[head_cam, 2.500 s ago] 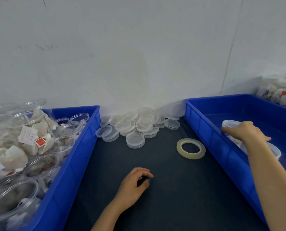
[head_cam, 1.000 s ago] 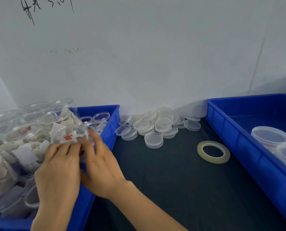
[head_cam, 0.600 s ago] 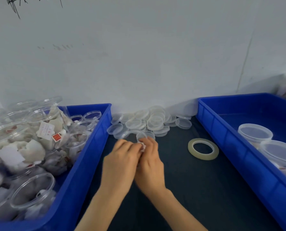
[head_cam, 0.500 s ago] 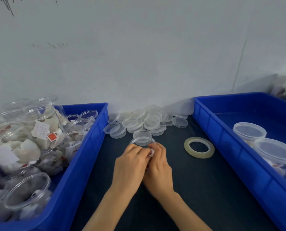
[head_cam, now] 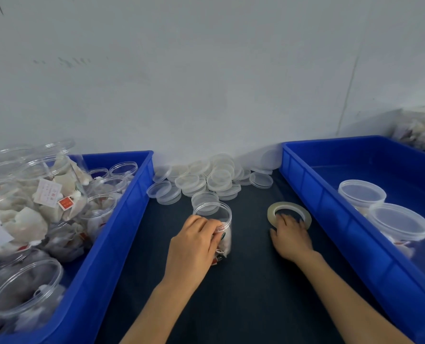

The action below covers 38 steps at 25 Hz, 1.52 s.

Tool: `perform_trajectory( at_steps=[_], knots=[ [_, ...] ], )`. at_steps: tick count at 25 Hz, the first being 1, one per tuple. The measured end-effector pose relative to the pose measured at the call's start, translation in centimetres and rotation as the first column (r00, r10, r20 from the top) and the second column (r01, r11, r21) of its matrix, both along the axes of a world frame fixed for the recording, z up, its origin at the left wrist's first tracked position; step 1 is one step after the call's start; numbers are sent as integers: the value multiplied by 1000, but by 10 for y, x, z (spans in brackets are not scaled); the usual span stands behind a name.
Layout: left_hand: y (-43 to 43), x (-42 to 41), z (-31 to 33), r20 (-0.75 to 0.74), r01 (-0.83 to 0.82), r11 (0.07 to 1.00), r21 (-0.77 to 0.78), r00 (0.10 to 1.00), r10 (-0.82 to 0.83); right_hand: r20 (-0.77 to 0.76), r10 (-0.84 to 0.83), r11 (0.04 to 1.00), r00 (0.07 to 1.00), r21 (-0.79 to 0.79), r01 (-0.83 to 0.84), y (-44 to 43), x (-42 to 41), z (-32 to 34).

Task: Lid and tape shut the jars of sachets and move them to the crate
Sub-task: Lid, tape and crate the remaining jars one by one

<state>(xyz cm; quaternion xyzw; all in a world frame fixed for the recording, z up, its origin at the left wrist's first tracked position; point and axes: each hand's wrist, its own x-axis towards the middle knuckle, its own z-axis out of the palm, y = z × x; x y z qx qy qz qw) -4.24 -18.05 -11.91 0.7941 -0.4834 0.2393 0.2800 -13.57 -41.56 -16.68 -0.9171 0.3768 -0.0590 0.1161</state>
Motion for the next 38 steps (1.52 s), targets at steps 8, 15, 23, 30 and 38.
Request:
perform_trajectory(
  at_steps=[8,15,23,30,38],
  knots=[
    [0,6,-5,21,42,999,-26,999,-41,55,48,977,997,-208,-35,4,-18,2],
    [3,7,-8,35,89,996,-8,995,-89,237,175,984,956,-81,-160,32,-20,11],
    [-25,95,-17,-537,-84,993,-77,843,29,263,212,964,941,-215,-157,40,-18,-16],
    [-51,116,-28,-428,46,971,234,902,60,254,213,971,943,-162,-175,37,-18,-21],
    [-17,112,-7,-265,-171,977,-128,955,132,360,284,951,889,-225,-213,53,-11,-18]
  ],
)
